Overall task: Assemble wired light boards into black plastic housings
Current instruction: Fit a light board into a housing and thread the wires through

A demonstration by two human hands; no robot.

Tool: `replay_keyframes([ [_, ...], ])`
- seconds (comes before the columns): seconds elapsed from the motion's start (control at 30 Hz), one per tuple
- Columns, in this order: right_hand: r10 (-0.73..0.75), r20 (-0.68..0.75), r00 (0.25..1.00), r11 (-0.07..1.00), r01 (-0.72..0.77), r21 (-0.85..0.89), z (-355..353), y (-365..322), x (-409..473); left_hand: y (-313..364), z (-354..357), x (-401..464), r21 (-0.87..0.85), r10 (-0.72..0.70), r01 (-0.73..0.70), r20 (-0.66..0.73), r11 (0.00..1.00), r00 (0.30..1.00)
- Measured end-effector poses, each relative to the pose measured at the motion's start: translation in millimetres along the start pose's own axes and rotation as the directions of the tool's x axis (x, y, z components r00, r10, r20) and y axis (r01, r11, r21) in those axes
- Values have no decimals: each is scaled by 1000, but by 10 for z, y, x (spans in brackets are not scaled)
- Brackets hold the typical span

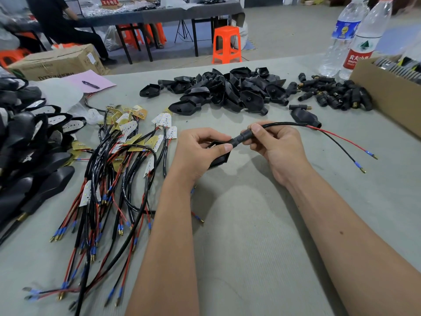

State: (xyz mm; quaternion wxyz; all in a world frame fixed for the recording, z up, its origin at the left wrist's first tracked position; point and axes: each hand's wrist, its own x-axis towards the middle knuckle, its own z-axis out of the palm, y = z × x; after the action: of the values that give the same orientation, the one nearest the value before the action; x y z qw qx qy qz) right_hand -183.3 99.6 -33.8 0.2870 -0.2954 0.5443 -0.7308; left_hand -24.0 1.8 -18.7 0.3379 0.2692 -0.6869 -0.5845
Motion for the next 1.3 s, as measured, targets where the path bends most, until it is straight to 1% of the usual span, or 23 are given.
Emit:
replay_keyframes([
  [0.2,13,4,1000,998,-13,-65,10,10,2,21,67,2,23,-34,35,-27,999,999],
  [0.37,5,19,1000,995,-3,-100,19,25,-2,13,89,11,47,-29,31,-42,998,999],
  [0.63,-2,7,1000,996,3,-87,23,24,3,-13,101,20,67,-16,22,-82,998,996],
  [0.7,-17,-43,999,997,14,-74,44,30,-4,-2,129,20,93,-9,21,-125,995,992],
  [0.77,-29,-139,990,999,22,-50,48,32,-1,4,151,31,117,2,19,-179,993,984],
  [0.87,-28,-258,966,1000,28,-5,28,30,16,-11,122,38,222,59,-3,-247,975,967],
  [0.93,-28,-279,960,1000,26,-10,30,34,21,-29,96,35,284,66,9,-253,959,965],
  [1.03,-32,-282,959,999,24,-33,42,51,26,-45,84,31,305,58,28,-270,952,961],
  [1.2,-83,-327,941,993,49,-109,37,82,37,-57,106,40,335,156,-54,-287,941,945],
  [1.3,-135,-350,927,979,70,-192,51,85,18,-61,126,50,471,339,-168,-307,866,889],
])
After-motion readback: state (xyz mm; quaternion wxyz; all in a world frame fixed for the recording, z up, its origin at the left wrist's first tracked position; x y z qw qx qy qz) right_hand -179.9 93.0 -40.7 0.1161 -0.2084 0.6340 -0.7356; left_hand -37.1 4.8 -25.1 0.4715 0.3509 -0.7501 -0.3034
